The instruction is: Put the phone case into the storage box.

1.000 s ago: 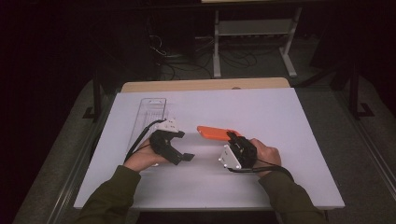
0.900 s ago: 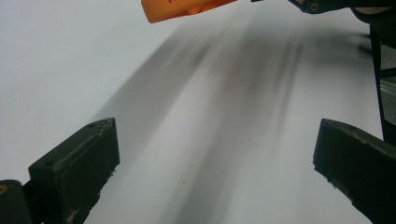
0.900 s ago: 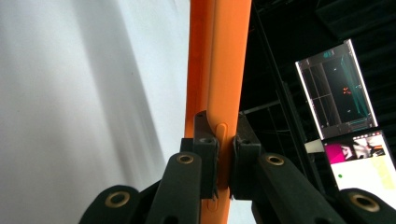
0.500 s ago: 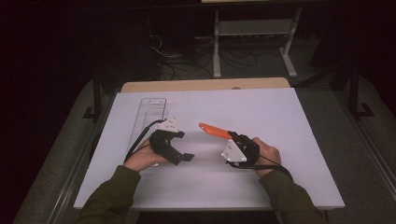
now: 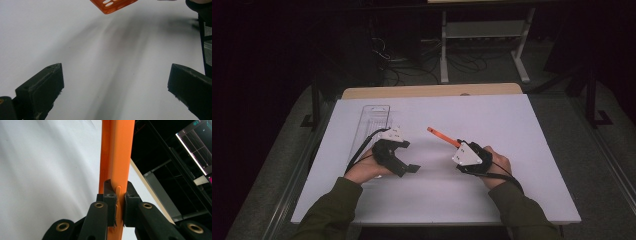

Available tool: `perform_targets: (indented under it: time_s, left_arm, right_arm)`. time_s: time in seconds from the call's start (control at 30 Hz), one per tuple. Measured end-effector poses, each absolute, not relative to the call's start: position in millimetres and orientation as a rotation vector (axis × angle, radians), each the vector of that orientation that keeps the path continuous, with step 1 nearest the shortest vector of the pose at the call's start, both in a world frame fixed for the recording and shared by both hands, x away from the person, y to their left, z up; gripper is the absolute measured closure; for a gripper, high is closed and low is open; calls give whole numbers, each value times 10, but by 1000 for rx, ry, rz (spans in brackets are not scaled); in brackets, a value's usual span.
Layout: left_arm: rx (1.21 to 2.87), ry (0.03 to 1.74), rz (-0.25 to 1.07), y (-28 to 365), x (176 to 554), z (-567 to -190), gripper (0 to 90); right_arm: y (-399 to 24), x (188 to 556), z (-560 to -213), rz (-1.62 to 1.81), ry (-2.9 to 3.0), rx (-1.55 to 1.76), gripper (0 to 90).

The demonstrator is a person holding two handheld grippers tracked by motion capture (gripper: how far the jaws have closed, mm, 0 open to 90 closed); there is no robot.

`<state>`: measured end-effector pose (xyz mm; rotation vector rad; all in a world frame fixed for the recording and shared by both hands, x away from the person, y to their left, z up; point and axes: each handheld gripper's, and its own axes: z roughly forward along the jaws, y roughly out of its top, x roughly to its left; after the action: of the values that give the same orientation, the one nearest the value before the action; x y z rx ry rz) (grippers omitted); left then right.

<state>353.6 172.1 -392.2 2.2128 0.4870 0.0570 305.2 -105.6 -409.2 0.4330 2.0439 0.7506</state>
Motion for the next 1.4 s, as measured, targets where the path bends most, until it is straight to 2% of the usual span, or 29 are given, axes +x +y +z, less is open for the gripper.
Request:
perform_targets:
  time_s: [1.4]
  left_arm:
    - [2212,493,57,1710,3530,-3925,0]
  right_arm:
    - [-1310,3240,-4005,1151,2132,892,822]
